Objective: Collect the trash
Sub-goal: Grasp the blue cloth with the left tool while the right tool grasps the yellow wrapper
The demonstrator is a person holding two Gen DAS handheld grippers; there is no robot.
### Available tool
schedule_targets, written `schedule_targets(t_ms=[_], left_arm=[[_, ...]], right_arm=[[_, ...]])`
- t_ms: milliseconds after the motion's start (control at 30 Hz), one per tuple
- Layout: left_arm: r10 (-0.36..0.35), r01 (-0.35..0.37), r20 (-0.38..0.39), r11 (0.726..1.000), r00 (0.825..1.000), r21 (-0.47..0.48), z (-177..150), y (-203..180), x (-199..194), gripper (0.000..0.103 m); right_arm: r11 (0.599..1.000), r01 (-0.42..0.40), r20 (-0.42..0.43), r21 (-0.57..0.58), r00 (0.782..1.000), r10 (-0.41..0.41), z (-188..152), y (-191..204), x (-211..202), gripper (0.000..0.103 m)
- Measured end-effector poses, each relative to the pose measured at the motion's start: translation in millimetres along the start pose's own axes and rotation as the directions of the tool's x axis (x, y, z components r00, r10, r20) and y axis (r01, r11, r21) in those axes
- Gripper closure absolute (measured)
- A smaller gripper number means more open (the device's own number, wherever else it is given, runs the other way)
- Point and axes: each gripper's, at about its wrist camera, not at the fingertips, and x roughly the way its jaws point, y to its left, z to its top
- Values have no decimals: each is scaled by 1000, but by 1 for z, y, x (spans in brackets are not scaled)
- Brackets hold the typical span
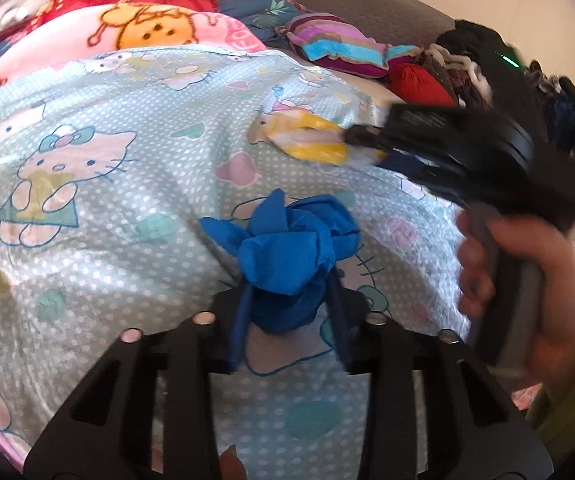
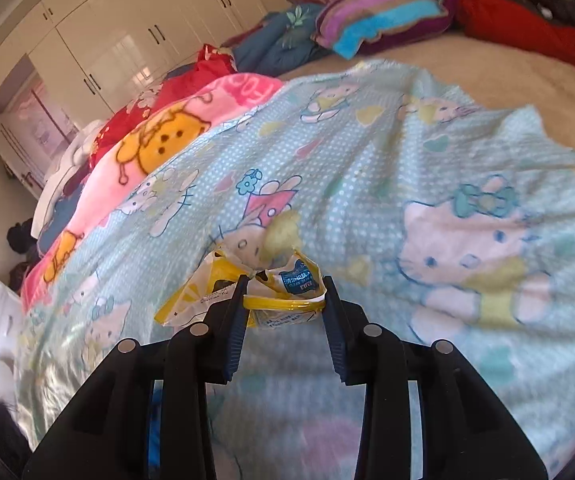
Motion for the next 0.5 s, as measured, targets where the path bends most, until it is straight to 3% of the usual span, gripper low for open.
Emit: schedule_targets(t_ms=[167, 500], left_arm=[[-19, 19, 15, 1000, 1000, -19, 3, 2, -8, 96], [-77, 73, 85, 996, 993, 47, 15, -34, -37, 98]], right_arm=[[998, 40, 60, 51, 997, -43, -15, -14, -45, 69], [990, 90, 158, 104, 982, -106, -46, -41, -129, 69]])
